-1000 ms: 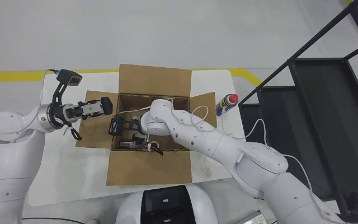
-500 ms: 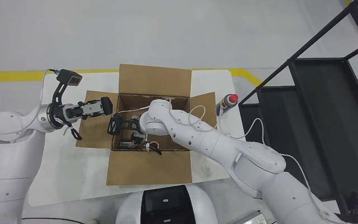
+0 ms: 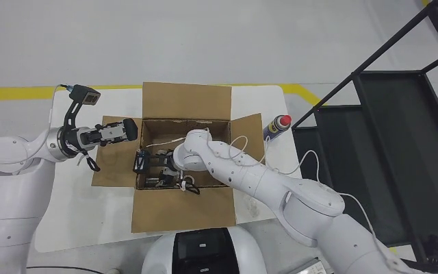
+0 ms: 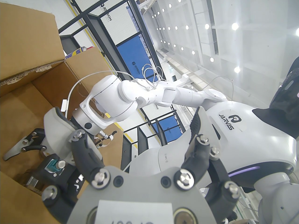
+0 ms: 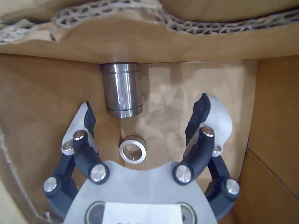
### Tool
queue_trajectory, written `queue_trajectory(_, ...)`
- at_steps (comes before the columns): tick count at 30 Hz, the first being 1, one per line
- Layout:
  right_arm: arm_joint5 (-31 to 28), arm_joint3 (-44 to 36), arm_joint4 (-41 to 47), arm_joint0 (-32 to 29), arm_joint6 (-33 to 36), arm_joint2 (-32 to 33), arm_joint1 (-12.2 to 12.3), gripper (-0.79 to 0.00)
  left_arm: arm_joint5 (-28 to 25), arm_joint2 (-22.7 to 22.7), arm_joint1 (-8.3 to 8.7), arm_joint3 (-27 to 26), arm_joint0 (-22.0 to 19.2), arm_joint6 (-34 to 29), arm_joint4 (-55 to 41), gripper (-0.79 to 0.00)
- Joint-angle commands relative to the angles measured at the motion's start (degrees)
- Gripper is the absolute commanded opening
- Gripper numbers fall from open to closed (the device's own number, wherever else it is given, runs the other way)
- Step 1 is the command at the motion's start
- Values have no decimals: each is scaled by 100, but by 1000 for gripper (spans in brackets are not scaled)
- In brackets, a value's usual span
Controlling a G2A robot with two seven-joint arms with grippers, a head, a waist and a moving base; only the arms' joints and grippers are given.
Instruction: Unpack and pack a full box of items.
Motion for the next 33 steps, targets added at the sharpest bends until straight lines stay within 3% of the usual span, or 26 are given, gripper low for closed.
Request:
queue_trajectory(1, -45, 134, -60, -5, -128, 2, -22, 0, 0, 0, 0, 0, 0, 0, 0, 0)
queue_trajectory(17, -484, 1021, -250, 49, -775, -48, -364, 0, 0, 0, 0, 0, 0, 0, 0, 0)
queue_trajectory(18, -507, 1069, -265, 58, -808, -49, -384, -102, 0, 0, 0, 0, 0, 0, 0, 0)
queue_trajectory(19, -537, 1110, -282, 66, -845, -52, -403, -400, 0, 0, 0, 0, 0, 0, 0, 0)
queue_trajectory(20, -573, 1150, -305, 75, -882, -55, -422, -610, 0, 0, 0, 0, 0, 0, 0, 0)
queue_trajectory(22, -649, 1227, -333, 86, -969, -55, -454, -785, 0, 0, 0, 0, 0, 0, 0, 0)
queue_trajectory(33, -830, 1556, -356, 114, -1128, 83, -505, -785, 0, 0, 0, 0, 0, 0, 0, 0)
